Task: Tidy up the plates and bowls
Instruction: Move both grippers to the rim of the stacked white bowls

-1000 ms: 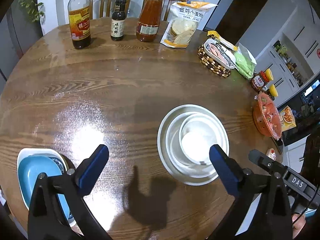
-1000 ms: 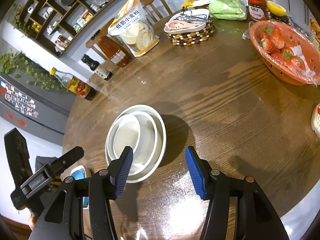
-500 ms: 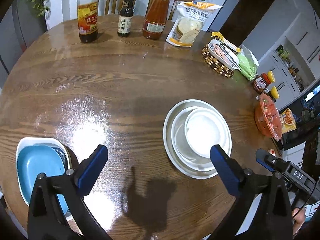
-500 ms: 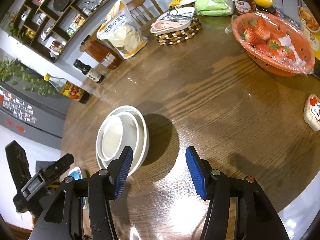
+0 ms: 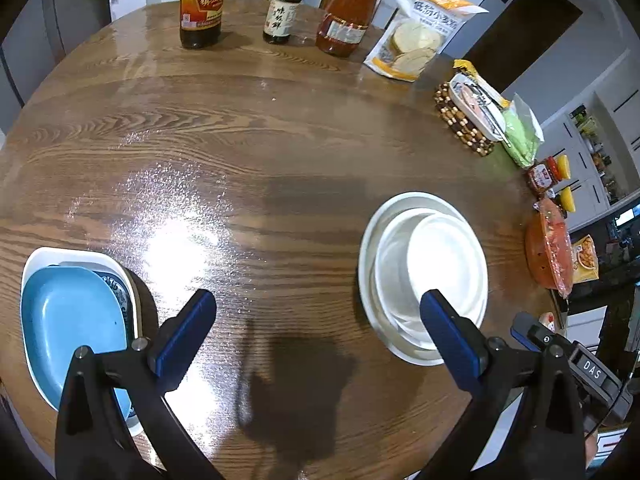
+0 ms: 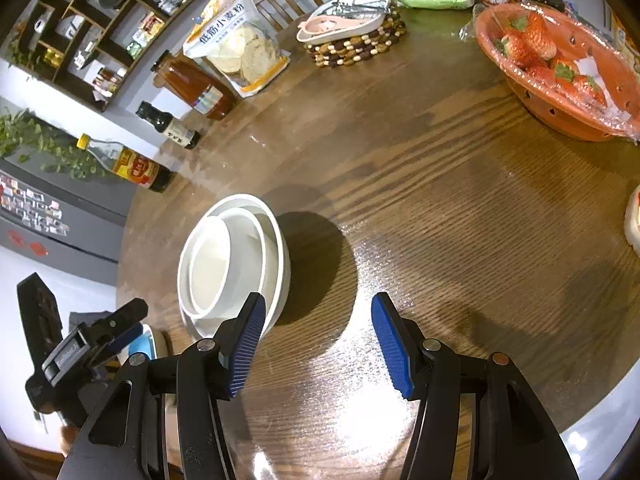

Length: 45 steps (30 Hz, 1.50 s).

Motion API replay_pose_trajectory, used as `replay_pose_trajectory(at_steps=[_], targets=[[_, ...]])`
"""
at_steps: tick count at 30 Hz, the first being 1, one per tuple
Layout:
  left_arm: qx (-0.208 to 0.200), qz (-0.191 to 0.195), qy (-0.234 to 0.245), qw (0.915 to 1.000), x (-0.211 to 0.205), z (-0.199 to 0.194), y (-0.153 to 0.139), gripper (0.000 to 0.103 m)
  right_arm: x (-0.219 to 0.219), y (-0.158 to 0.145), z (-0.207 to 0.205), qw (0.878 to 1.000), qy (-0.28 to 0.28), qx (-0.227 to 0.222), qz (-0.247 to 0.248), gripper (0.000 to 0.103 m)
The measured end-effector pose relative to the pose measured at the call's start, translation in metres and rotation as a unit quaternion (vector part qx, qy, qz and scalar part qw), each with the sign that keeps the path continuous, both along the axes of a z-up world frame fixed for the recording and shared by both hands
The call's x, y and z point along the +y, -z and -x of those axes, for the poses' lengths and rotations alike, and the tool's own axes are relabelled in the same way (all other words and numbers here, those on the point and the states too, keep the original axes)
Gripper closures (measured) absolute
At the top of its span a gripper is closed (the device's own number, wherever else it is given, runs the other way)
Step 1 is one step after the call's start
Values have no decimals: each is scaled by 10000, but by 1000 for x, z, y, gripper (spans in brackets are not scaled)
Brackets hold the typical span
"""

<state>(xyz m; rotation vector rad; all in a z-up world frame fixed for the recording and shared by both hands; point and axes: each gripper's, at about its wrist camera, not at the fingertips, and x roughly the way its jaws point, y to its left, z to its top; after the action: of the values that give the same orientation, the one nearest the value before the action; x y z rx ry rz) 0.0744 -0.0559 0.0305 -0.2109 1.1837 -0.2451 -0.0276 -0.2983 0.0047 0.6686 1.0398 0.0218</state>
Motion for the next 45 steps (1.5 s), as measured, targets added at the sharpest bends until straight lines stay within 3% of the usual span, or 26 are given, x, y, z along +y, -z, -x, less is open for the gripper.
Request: replay_pose_trajectory(at_steps=[21,33,45], targets=[[263,-369,-66,9990,-3,-19,21,1,-1,15,-18,9994,-148,240,-192,46],[419,-155,-2,9990,-3,-24,25,1,4,18,-25,9991,-203,326,-172,46],[495,-430,59,9978,-8,-27,32,1,5,22,-27,9988,-211,414,-163,46]])
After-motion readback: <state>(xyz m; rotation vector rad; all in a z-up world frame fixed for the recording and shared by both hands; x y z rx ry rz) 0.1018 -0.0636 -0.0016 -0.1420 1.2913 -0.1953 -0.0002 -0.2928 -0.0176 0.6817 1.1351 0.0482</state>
